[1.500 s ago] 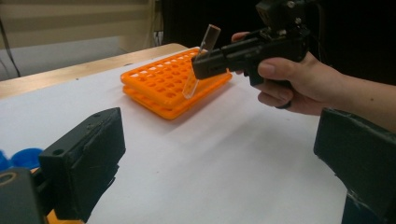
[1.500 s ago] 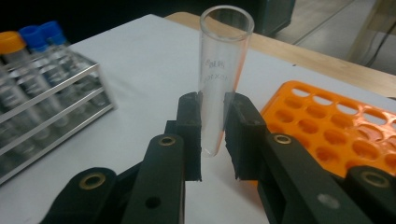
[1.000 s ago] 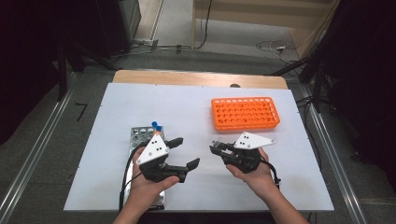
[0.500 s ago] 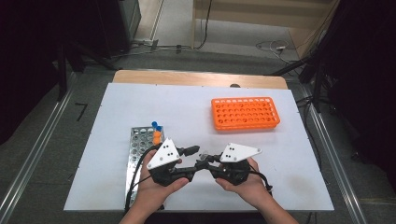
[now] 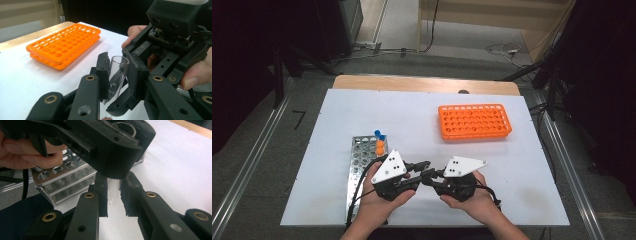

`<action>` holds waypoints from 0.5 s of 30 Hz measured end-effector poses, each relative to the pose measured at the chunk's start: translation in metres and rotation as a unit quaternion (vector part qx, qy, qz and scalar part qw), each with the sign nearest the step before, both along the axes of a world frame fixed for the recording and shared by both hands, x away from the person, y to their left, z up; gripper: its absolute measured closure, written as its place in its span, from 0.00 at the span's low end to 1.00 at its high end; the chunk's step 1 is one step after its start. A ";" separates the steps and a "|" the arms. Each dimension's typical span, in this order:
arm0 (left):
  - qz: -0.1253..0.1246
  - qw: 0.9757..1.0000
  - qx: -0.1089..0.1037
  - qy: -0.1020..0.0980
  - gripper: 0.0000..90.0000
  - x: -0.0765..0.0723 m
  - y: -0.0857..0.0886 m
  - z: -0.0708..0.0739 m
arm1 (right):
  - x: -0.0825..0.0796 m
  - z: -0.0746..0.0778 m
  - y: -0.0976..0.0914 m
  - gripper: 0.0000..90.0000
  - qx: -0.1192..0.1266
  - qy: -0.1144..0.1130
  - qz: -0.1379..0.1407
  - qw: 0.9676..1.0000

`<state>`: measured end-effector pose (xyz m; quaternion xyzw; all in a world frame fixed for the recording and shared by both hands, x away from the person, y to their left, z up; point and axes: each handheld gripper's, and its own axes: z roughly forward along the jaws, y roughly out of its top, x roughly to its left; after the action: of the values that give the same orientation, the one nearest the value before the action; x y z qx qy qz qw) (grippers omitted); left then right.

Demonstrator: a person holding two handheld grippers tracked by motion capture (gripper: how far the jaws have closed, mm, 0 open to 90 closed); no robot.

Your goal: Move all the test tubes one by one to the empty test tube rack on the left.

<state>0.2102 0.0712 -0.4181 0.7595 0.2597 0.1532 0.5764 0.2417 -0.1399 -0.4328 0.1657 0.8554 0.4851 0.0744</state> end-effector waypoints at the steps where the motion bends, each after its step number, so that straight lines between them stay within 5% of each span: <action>1: 0.002 1.000 0.000 -0.002 0.83 0.000 0.000 0.000 | 0.000 0.000 0.000 0.82 0.001 0.001 0.001 1.000; 8: 0.009 1.000 -0.013 -0.005 0.85 0.000 0.006 0.002 | 0.000 0.001 -0.003 0.79 0.008 0.003 0.003 1.000; 15: 0.026 0.999 -0.024 -0.008 0.85 -0.001 0.019 0.007 | 0.003 0.003 -0.011 0.48 0.013 -0.001 0.009 1.000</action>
<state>0.2095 0.0903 -0.4114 0.7374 0.2779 0.1678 0.5924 0.2452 -0.1510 -0.4303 0.1586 0.8504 0.4969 0.0692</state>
